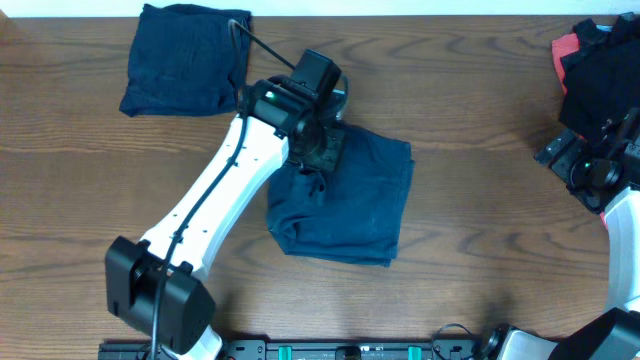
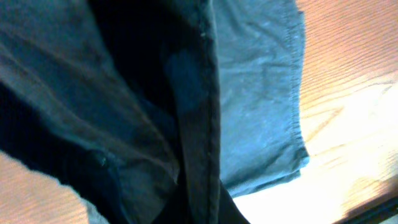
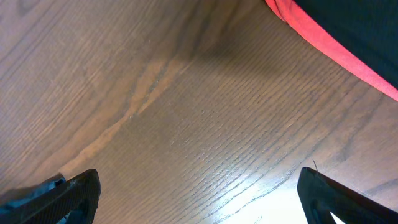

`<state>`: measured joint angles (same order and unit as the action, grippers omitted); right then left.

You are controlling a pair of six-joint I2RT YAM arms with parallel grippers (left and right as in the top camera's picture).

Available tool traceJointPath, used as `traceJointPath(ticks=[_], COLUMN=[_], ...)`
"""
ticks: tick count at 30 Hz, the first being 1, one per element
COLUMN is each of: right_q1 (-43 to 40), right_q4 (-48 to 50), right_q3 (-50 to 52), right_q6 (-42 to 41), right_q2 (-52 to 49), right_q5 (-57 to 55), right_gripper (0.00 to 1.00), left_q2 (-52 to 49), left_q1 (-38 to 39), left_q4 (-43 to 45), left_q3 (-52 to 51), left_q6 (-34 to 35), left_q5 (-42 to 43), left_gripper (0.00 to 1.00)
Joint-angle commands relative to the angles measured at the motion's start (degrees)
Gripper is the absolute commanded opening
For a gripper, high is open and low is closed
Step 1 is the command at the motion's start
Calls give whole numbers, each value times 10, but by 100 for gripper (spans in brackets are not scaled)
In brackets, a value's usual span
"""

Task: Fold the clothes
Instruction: 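Fold the held edge rightward over the shorts with the left gripper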

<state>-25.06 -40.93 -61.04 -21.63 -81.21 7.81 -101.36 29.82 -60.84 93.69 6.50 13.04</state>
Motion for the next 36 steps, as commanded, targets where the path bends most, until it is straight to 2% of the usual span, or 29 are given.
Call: traceJointPath(ticks=[1,17,25,36], right_q1=[-4,-4,-4,-4], right_q4=[0,0,0,0], right_q3=[-7,-7,-7,-7], right_q6=[9,9,9,9], right_q2=[-3,-3,-3,-3], right_q5=[-5,-5,-5,-5], right_gripper=[99,99,99,99], left_q2=[-5,-10,-15,-15], left_q1=[9,62,65,66], left_q4=[14,28,74,88], left_q3=[12,-20,-57,-86], left_q6=[13,7,7,7], left_q5=[43,60,60,76], left_gripper=[6,6,6,6])
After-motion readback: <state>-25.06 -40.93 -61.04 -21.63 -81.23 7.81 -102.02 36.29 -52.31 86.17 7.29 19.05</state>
